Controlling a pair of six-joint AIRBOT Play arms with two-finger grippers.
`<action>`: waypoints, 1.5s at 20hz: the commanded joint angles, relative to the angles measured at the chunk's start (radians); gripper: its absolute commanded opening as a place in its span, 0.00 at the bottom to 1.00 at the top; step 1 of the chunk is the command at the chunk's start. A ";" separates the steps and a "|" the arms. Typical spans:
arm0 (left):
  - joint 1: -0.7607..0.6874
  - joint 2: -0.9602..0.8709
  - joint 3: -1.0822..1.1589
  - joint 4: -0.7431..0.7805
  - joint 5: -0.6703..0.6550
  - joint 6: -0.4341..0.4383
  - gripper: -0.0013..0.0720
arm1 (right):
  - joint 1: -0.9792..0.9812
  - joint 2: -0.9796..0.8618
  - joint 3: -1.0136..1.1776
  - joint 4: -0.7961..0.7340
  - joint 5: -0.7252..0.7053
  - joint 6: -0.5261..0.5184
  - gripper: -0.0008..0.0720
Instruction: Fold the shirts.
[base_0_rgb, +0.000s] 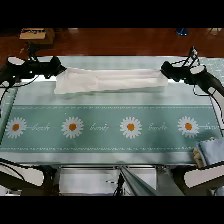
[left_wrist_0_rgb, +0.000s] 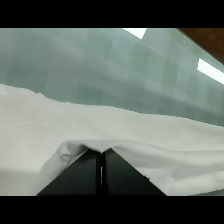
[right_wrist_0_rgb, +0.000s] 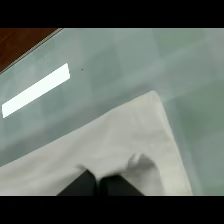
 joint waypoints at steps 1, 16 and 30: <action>0.002 -0.052 0.022 -0.004 -0.001 0.001 0.17 | 0.000 -0.007 0.001 0.002 -0.005 -0.003 0.41; 0.101 0.039 0.025 -0.009 -0.335 0.004 0.84 | -0.251 0.000 0.001 0.007 0.348 0.097 0.83; 0.016 0.038 0.025 -0.401 -0.420 0.154 0.64 | -0.006 -0.148 0.001 0.230 -0.030 0.072 0.57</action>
